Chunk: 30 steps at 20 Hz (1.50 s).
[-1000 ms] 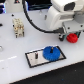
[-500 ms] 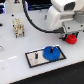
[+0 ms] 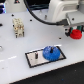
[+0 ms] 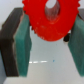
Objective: Insert the blue gear onto the right peg, followed by the red gear
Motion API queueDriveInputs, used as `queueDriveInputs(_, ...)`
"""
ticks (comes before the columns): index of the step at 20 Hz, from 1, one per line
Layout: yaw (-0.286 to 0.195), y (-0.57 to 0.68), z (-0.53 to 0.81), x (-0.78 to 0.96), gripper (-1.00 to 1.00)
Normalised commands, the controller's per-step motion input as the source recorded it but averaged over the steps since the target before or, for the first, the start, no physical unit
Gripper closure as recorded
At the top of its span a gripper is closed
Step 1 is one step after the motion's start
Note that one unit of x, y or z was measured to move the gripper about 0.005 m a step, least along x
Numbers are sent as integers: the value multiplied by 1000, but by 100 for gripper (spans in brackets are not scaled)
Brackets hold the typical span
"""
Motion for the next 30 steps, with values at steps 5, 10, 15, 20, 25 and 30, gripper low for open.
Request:
queueDriveInputs(5,0,-438,501,493,100)
queueDriveInputs(10,0,-514,373,550,100)
queueDriveInputs(15,0,-423,209,555,100)
queueDriveInputs(20,0,-411,101,527,100)
queueDriveInputs(25,0,-315,7,527,100)
queueDriveInputs(30,0,-216,-112,437,100)
